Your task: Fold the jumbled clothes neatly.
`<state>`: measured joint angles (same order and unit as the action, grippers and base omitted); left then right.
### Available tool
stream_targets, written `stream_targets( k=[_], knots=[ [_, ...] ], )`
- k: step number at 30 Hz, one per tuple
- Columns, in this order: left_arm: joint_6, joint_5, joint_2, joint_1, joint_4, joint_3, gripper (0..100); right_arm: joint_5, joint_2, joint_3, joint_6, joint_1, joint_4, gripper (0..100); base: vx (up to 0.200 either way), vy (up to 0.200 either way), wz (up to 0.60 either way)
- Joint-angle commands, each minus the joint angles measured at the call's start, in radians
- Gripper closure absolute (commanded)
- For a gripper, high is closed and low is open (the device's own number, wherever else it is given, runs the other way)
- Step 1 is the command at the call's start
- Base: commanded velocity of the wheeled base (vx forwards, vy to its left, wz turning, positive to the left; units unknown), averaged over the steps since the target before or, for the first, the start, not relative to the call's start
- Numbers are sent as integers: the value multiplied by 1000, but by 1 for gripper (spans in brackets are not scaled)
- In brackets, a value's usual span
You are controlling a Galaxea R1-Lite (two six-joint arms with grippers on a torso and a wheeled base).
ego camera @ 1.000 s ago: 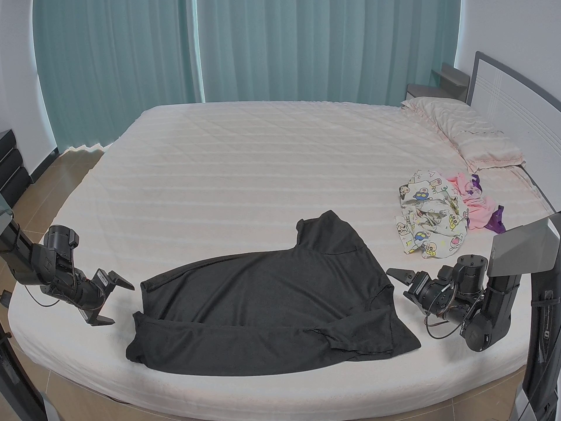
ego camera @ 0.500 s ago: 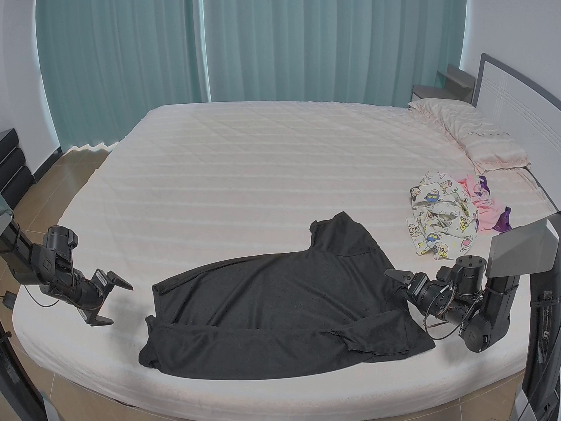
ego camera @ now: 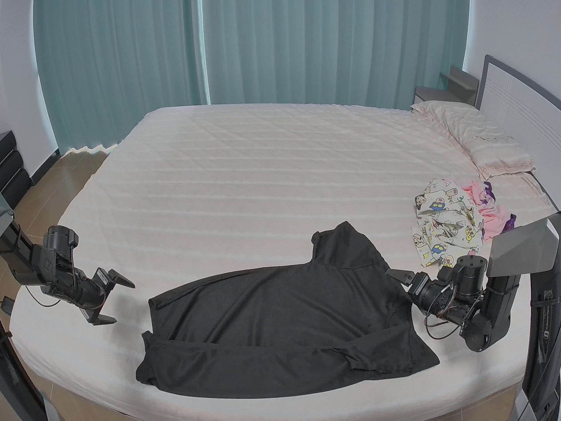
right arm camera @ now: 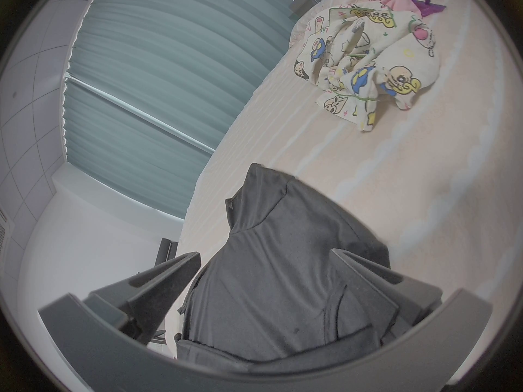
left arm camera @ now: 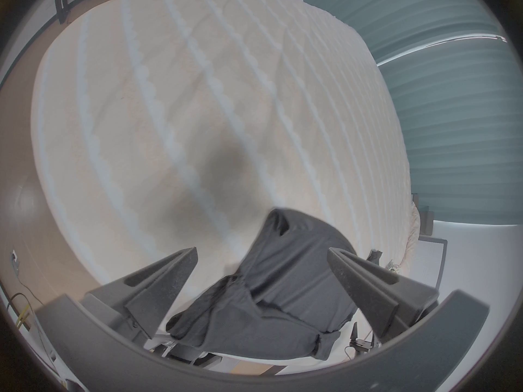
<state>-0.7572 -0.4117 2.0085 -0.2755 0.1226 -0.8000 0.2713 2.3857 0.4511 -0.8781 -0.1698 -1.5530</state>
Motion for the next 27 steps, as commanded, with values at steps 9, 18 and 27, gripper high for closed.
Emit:
stream_targets(
  k=[9,18,27],
  knots=[
    [-79,27,53,133,289,93,0,0,1,3,-1,-8,-2,0,0,0,0],
    [-70,212,128,234,397,133,0,0,1,6,-1,-8,-2,0,0,0,0],
    [-70,281,174,277,514,163,0,0,3,6,-1,-8,-2,0,0,0,0]
  ],
)
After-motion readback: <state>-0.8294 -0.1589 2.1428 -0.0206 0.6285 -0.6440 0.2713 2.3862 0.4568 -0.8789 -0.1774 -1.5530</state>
